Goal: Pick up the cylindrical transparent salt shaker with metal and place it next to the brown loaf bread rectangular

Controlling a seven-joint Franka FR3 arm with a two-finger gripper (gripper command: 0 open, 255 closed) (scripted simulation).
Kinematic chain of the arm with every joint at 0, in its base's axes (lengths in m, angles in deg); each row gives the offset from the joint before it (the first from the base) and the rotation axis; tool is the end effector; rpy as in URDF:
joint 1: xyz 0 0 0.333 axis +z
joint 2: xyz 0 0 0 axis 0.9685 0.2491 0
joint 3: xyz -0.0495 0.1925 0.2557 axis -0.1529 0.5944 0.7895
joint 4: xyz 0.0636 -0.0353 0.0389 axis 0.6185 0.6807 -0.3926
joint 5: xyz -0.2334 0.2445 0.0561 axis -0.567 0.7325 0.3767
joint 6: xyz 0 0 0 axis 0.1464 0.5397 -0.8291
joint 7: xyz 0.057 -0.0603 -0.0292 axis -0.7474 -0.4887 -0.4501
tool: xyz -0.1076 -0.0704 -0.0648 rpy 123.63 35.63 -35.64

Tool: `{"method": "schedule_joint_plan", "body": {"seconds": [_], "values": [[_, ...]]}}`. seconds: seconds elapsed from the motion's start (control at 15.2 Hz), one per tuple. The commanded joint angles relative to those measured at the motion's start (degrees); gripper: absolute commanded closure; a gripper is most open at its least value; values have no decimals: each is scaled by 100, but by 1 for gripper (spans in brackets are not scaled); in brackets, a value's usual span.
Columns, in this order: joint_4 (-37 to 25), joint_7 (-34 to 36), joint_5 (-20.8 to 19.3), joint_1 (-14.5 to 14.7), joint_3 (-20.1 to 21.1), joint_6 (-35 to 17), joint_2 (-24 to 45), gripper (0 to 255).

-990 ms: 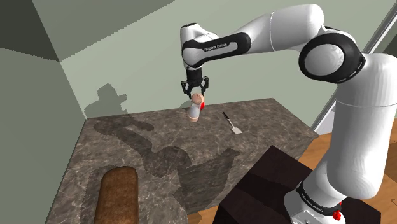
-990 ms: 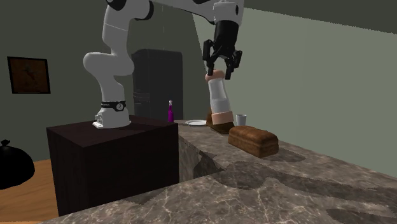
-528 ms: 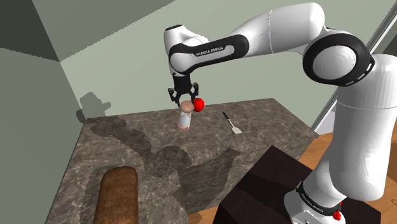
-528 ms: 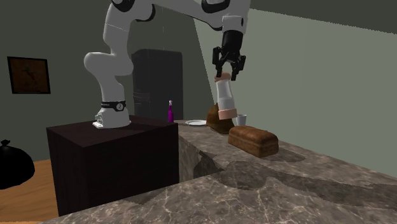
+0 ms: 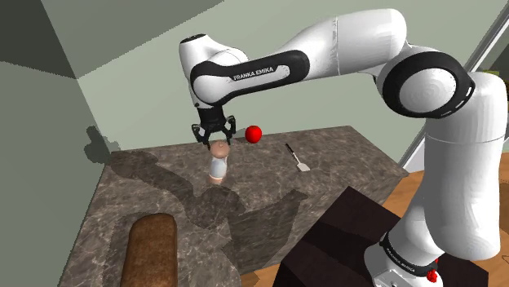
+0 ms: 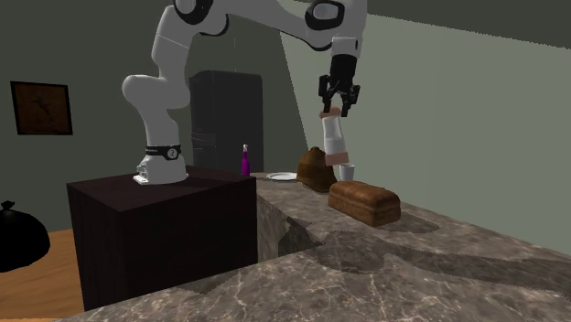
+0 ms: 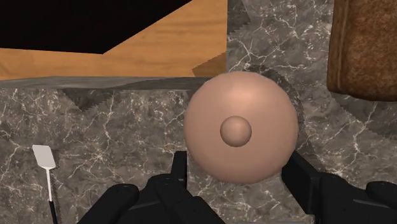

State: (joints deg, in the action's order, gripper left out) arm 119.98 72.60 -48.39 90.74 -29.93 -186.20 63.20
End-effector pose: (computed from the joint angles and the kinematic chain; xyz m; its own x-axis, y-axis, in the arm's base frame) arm 0.5771 0.2293 0.4005 0.8941 -0.4477 -0.0086 -0.4405 -0.8828 0.1635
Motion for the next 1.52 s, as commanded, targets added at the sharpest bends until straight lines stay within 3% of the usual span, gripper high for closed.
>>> {"method": "schedule_joint_plan", "body": {"seconds": [0.0, 0.33, 1.45], "values": [[-192, 212, -11, 166, 59, 101, 116, 255], [-947, 789, -68, 685, 209, 440, 600, 255], [-176, 925, -167, 664, 157, -663, 947, 255]]}}
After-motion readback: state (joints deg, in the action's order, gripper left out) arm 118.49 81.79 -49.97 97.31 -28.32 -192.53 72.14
